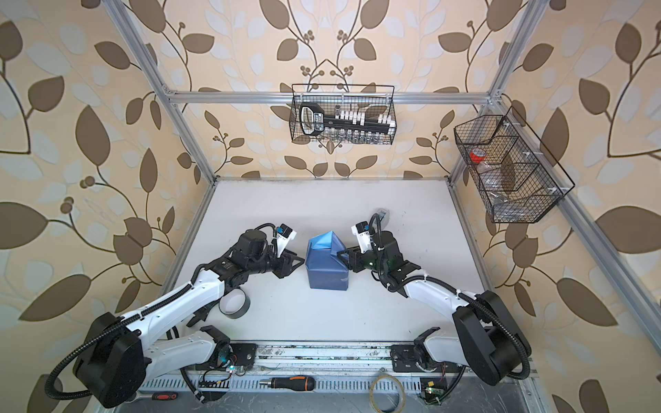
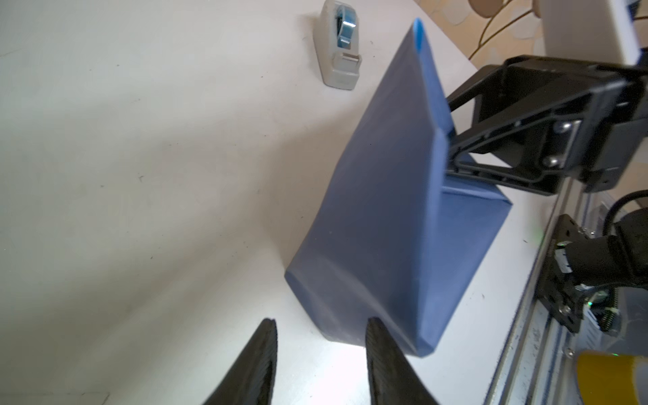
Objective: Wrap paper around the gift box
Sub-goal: 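Press the two paper edges together above the box with both grippers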
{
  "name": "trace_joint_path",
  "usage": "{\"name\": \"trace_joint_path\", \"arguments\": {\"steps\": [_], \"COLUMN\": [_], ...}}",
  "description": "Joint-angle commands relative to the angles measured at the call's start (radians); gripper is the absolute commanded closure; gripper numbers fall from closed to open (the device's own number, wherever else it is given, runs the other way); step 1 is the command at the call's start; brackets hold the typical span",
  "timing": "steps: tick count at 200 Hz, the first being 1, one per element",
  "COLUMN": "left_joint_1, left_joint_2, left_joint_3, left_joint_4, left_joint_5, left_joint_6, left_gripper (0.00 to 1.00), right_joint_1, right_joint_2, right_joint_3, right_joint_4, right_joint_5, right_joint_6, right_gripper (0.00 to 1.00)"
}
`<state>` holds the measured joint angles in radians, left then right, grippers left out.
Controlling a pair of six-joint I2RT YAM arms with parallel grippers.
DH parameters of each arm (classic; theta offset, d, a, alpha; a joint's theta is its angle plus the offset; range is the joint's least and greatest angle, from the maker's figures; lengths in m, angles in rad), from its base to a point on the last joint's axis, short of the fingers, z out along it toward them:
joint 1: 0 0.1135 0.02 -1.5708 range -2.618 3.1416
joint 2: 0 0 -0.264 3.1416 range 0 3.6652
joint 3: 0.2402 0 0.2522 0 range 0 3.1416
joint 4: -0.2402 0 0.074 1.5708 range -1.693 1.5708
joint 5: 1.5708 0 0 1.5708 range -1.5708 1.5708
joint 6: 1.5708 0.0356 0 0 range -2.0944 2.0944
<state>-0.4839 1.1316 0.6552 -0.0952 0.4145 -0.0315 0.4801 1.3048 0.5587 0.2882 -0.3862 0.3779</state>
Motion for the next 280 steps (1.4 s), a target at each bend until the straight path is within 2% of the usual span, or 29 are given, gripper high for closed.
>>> {"name": "trace_joint_path", "arguments": {"steps": [1,112,136,194,243,280], "left_joint_1": [-0.014,-0.053,-0.053,-0.047,-0.035,-0.032], "left_joint_2": [-0.018,0.111,0.141,0.213,0.278,0.349], "left_joint_3": [0.020,0.082,0.096,0.179,0.251,0.310], "left_joint_4": [0.071,0.056,0.052,-0.035,-0.089,-0.137], "left_joint_5": [0.052,0.043,0.043,-0.018,0.016,0.057], "left_joint_6": [-0.028,-0.006,0.011,0.113,0.206,0.259], "left_gripper": [0.56,0.54,0.51,0.43,0.37,0.37], "right_joint_1": [0.012,0.017,0.018,0.015,0.008,0.009], "right_joint_2": [0.026,0.025,0.025,0.032,0.025,0.020], "right_joint_3": [0.009,0.003,0.001,0.006,0.006,0.004], "right_joint_4": [-0.048,-0.043,-0.043,-0.052,-0.066,-0.068], "right_joint_5": [-0.014,-0.012,-0.011,-0.014,-0.016,-0.016], "right_joint_6": [-0.013,-0.011,-0.014,-0.035,-0.061,-0.065], "right_gripper": [0.52,0.52,0.52,0.52,0.52,0.53]}}
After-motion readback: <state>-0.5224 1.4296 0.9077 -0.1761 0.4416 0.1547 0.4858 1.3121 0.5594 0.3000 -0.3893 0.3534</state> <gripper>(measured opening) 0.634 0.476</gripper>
